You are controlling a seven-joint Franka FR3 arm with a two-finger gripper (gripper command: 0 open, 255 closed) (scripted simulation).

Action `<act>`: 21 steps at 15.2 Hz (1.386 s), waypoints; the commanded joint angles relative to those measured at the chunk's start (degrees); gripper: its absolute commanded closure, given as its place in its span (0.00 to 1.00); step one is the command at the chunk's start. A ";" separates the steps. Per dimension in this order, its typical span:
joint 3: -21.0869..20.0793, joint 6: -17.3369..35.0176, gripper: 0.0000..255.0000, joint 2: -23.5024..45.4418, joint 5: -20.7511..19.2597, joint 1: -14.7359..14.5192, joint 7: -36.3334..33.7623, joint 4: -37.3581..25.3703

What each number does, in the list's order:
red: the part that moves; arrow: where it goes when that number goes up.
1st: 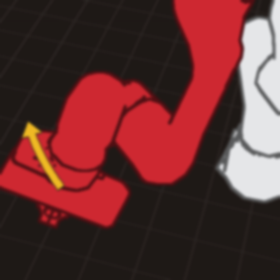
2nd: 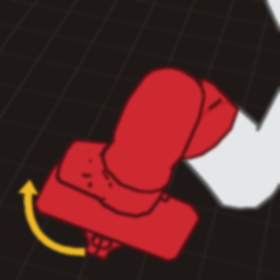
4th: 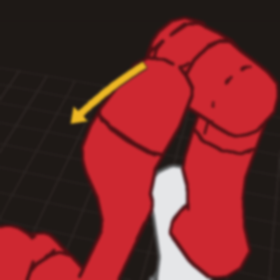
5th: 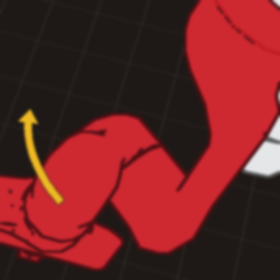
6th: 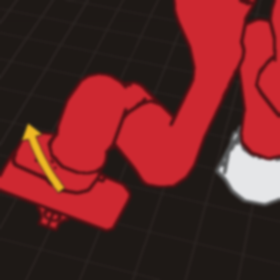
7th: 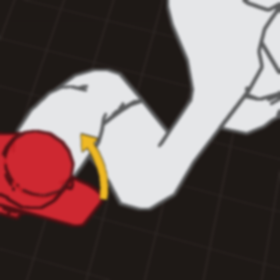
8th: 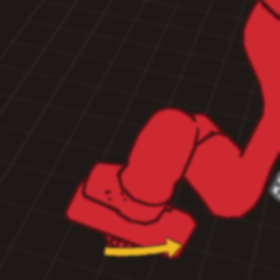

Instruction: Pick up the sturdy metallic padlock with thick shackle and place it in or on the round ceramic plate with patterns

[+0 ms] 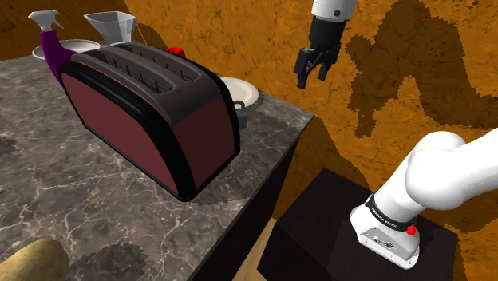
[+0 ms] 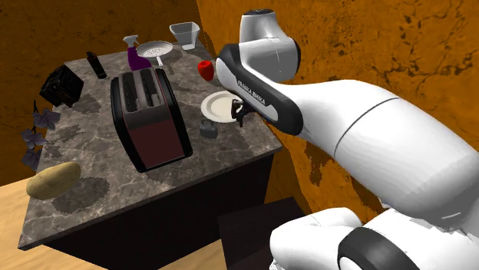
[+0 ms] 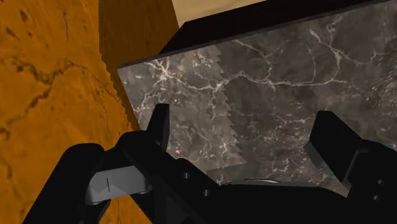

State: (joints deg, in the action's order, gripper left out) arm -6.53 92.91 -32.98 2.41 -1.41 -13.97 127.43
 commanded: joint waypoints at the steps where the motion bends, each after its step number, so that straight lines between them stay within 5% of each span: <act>1: -1.64 1.74 0.00 4.07 0.89 -0.33 -2.32 -2.24; 15: -10.25 8.27 0.00 32.32 0.27 -3.05 -17.60 -23.24; 21: -10.37 12.12 0.00 32.80 0.22 -3.23 -17.78 -19.85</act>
State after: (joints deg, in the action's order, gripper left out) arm -16.92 104.18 -0.17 2.61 -4.66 -31.82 106.73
